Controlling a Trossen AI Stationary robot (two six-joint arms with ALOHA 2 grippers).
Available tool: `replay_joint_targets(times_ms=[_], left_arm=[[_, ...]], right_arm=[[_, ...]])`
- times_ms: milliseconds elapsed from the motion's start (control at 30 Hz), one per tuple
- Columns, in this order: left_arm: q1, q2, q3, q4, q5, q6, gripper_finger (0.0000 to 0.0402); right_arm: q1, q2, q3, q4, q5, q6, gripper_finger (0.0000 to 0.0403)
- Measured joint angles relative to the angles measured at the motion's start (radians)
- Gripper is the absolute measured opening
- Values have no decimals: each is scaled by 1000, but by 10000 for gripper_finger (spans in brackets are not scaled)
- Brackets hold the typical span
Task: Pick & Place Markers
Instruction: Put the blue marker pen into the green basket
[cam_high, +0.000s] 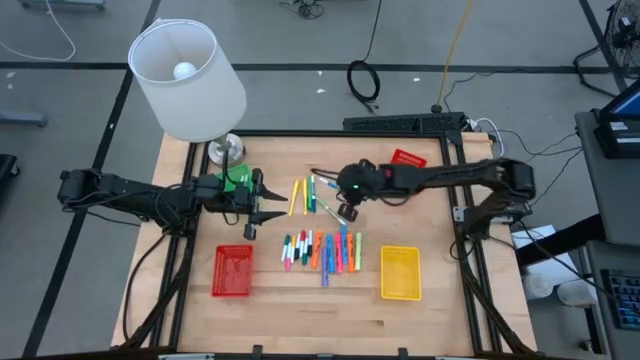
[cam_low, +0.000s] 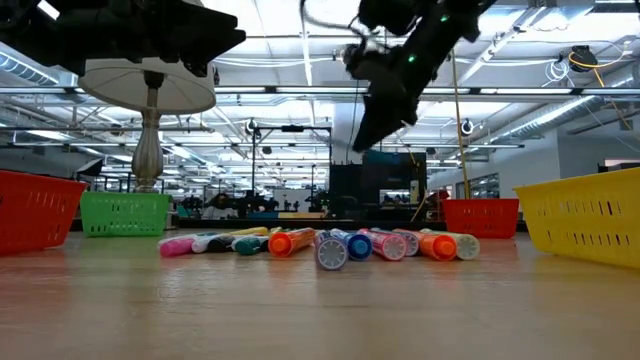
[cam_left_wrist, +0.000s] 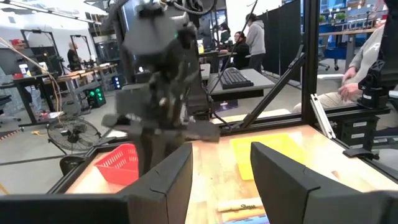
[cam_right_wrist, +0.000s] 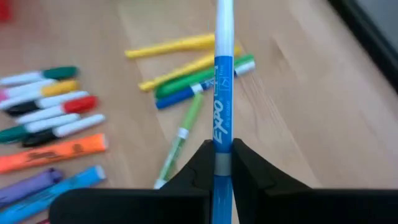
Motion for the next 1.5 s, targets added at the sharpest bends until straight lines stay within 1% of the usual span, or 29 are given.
replay_joint_targets(times_ms=[67,267,400,500,600,700,800,933,1033,1167,1500], left_arm=[[0,0,0,-3,-1,0,170],[1,0,0,-1,-14,-19,170],[0,0,0,18,-78,-76,170],[-1,20,16,20,-125,-109,170],[-1,80,52,16,-113,-114,170],[-1,177,123,16,-54,-96,170],[-2,264,207,20,3,-41,170],[-7,352,291,18,75,-36,170],[-15,416,346,18,78,-51,170],[-15,481,412,19,46,-43,170],[-33,610,532,18,53,-15,170]], right_arm=[[8,-57,-72,108,-7,-40,21],[54,-212,-319,515,-8,-128,21],[102,-268,-433,738,-9,-196,21],[139,-284,-473,847,-9,-251,21],[172,-284,-476,906,-9,-289,21],[199,-276,-476,964,-9,-331,21],[219,-273,-476,985,-8,-367,21],[228,-275,-476,991,-6,-384,21],[238,-274,-476,991,-6,-394,21],[247,-274,-476,991,-7,-403,21],[252,-274,-476,991,-6,-417,21]])
